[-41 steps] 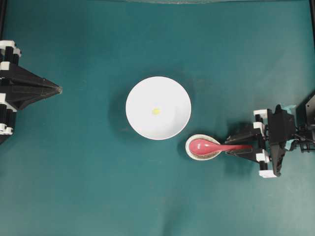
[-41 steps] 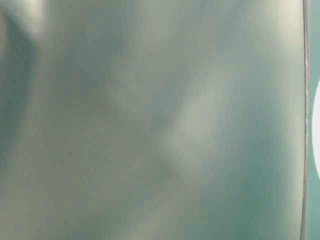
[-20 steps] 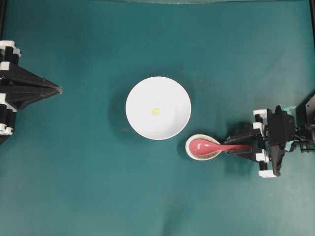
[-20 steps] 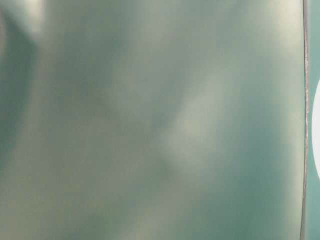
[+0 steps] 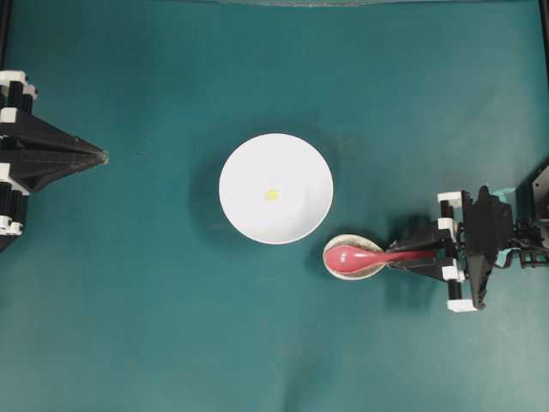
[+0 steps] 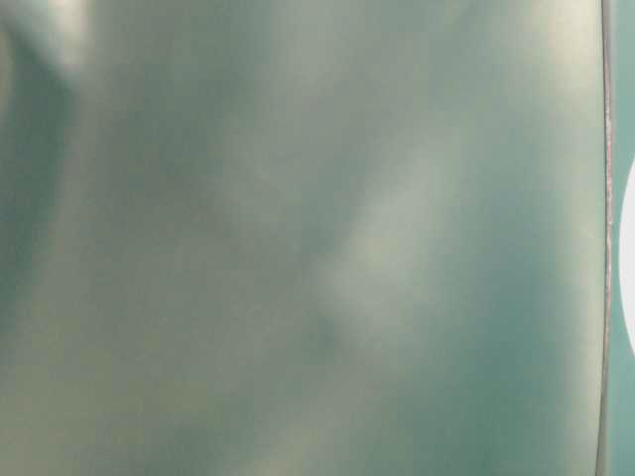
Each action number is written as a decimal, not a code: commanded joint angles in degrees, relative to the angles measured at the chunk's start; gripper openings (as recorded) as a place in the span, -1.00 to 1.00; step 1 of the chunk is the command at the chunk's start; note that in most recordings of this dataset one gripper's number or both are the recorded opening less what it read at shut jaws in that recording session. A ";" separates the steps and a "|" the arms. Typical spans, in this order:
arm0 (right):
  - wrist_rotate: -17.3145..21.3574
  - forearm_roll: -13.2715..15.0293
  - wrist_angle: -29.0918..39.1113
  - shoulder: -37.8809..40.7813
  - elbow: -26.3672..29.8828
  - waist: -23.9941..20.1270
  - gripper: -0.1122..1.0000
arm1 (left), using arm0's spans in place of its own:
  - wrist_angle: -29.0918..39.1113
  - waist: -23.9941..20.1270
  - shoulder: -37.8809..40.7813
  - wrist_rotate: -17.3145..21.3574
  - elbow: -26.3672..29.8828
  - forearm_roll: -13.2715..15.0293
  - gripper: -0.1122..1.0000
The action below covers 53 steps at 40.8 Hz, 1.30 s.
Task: Scoop the yellow hexagonal prism block from the bowl with a spoon using the right arm.
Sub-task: 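Lift the spoon off the rest and carry it over the bowl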
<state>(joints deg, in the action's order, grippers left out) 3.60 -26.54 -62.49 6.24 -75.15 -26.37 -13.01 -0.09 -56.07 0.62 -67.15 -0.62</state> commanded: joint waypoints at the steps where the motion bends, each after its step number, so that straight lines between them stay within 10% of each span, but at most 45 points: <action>1: -1.05 -0.18 -0.35 -2.72 0.70 0.35 -0.39 | -0.26 0.00 0.44 0.00 1.23 -0.18 -0.71; 13: -5.98 -0.26 8.17 -14.06 1.58 5.19 -0.39 | -0.26 0.09 0.44 0.09 1.32 -0.18 -0.71; 28: -11.95 0.00 41.40 -27.86 11.60 17.93 -0.39 | -0.35 0.09 0.26 0.09 1.32 -0.18 -0.71; 53: -13.10 1.76 77.26 -27.25 29.62 30.76 -0.39 | 0.26 0.09 0.44 0.09 1.23 -0.18 -0.71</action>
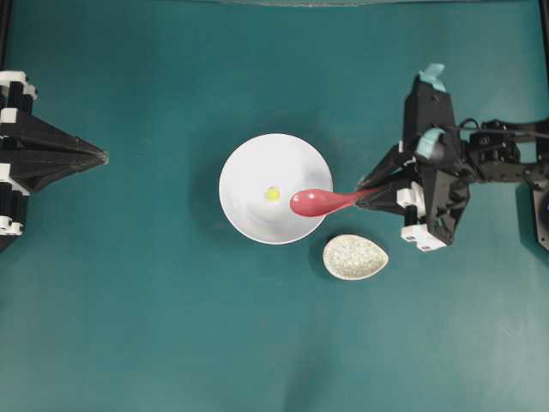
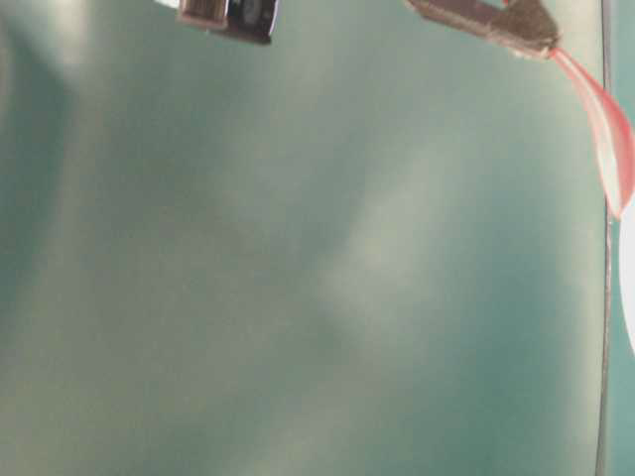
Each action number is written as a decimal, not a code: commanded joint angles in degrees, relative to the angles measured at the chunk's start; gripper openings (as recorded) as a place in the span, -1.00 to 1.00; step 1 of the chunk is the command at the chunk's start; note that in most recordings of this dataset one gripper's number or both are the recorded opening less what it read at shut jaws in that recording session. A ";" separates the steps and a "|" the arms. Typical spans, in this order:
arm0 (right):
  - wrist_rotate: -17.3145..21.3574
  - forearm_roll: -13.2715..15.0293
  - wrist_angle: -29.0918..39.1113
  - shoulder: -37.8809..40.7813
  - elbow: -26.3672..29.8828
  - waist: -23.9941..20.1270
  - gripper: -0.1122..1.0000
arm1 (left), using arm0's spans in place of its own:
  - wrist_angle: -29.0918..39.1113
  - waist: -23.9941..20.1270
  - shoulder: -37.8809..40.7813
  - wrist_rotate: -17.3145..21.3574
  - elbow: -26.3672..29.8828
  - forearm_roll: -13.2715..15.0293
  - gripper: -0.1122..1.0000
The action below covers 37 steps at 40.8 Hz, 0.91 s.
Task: Scoop the yellow hexagonal prism block from the bowl with a spoon using the right arm.
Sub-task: 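Lift the spoon off the rest and carry it over the bowl, then lower the spoon into the bowl and push it under the yellow block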
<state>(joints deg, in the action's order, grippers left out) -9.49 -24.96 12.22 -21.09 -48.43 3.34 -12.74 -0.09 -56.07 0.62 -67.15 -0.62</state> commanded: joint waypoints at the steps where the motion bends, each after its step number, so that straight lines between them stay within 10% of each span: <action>1: 0.09 0.18 3.34 0.35 3.34 1.32 -0.39 | 0.09 0.09 0.44 0.09 1.23 -0.18 -0.71; 16: 0.35 1.05 13.71 7.65 11.34 4.83 -0.39 | 0.88 0.09 0.44 0.09 1.23 -0.18 -0.71; 37: 5.63 10.28 22.41 17.05 19.95 4.83 -0.39 | 0.88 0.09 0.44 0.09 1.23 -0.18 -0.71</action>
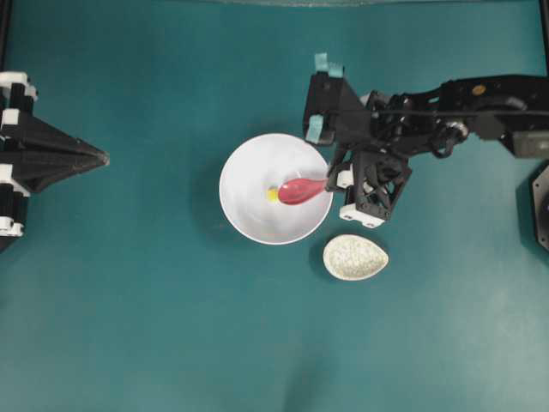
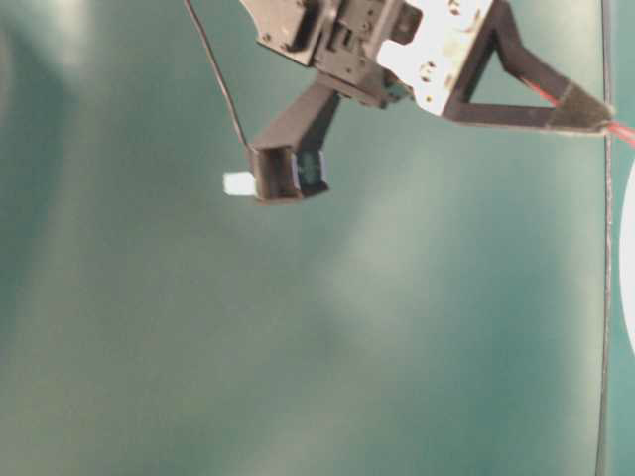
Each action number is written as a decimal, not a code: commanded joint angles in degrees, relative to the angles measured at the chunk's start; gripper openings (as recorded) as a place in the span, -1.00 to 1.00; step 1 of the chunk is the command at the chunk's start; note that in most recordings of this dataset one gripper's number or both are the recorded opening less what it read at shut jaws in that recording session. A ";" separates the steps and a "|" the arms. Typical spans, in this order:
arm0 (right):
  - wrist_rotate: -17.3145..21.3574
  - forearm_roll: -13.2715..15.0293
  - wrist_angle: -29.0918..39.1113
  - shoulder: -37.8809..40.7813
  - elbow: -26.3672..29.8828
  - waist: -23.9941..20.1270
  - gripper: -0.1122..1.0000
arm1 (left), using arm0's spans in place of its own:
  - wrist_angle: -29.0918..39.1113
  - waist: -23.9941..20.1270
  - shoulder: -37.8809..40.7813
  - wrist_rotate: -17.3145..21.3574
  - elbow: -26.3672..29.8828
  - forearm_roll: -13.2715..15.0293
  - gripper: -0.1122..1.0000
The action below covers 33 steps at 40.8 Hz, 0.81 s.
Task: Scoop the yellow hexagonal prism block from the bowl with a spoon using the right arm.
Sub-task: 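Lower the spoon into the bowl and push it under the yellow block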
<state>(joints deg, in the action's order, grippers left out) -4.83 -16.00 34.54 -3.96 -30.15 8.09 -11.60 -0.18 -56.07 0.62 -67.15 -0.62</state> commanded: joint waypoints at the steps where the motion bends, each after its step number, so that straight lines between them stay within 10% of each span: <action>1: 1.32 1.58 0.09 0.09 1.67 0.09 -0.39 | -0.26 0.09 0.44 0.09 1.23 -0.18 -0.71; 33: 2.64 3.25 -3.34 6.24 4.22 -1.32 -0.39 | -0.26 0.18 0.44 0.09 1.23 -0.18 -0.71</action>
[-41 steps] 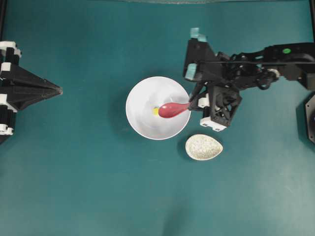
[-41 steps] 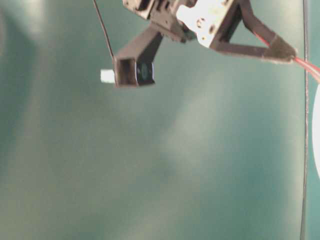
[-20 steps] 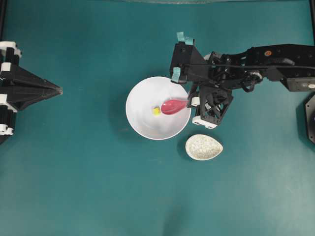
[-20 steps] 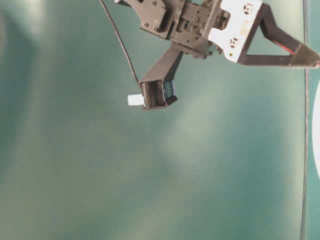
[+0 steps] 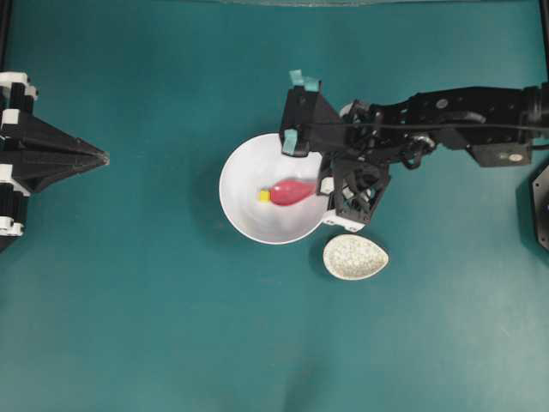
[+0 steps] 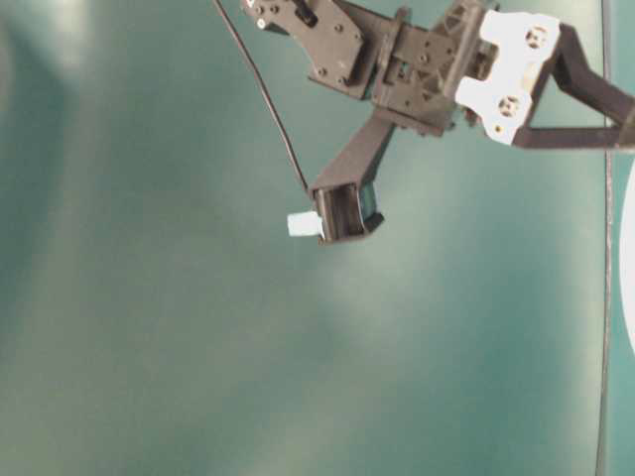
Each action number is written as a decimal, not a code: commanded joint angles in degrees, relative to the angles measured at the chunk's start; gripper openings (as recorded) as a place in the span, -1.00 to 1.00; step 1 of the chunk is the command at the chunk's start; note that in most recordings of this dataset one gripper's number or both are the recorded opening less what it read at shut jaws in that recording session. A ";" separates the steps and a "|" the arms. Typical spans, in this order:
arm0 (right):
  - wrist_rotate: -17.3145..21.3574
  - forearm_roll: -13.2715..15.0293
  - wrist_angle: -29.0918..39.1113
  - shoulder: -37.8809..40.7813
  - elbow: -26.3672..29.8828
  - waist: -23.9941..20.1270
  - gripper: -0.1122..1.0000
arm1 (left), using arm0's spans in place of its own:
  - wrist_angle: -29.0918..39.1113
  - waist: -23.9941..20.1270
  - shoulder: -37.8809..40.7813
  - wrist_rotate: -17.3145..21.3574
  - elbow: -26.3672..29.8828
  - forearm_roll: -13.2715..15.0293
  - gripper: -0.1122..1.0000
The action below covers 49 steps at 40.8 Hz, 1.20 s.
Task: Scoop the yellow hexagonal prism block from the bowl with a spoon using the right arm.
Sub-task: 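Lower the spoon into the bowl and push it under the yellow block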
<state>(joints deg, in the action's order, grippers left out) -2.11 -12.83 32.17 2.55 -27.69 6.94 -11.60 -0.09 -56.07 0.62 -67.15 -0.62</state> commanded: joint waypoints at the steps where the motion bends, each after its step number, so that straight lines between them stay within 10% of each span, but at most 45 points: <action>1: -0.09 0.09 -1.23 -0.18 1.93 -0.18 -0.39 | -0.26 0.09 0.44 0.09 1.14 -0.18 -0.71; 49: -0.44 0.79 -10.20 -2.90 3.08 -0.79 -0.39 | -0.26 0.09 0.53 0.09 1.14 -0.18 -0.71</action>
<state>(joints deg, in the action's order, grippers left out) -2.64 -12.13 22.94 1.76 -25.49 6.24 -11.60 -0.18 -56.07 0.62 -67.15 -0.62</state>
